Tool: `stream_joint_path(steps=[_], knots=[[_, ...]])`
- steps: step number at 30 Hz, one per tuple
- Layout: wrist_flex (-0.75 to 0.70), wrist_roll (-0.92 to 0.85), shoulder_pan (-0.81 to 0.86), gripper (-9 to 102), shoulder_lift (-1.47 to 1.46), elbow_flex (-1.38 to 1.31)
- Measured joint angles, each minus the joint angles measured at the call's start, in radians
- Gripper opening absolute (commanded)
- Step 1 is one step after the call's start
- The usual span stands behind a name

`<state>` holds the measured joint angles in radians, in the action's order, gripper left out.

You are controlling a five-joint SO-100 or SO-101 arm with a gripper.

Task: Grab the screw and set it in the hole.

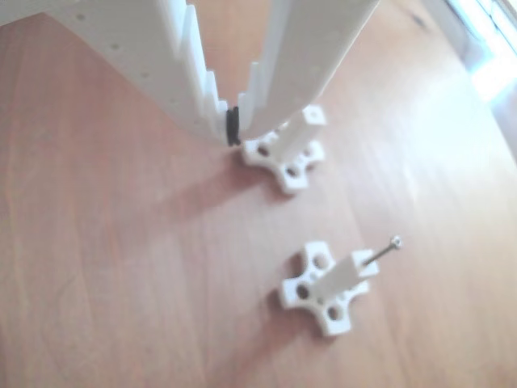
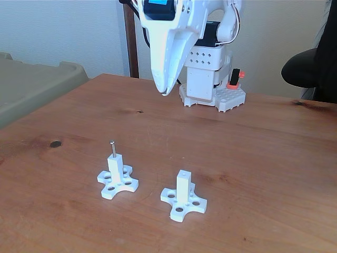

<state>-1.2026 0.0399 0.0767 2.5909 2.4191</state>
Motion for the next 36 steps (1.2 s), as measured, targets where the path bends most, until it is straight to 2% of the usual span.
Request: stream_joint_path(steps=[8,9,19,36], knots=[[-0.095,0.012,0.017,-4,-0.196,-0.176],[-0.117,0.012,0.017,-4,-0.296,-0.256],[-0.117,0.018,0.075,-1,-0.681,-0.538],[-0.117,0.018,0.077,6,-0.758,-0.637]])
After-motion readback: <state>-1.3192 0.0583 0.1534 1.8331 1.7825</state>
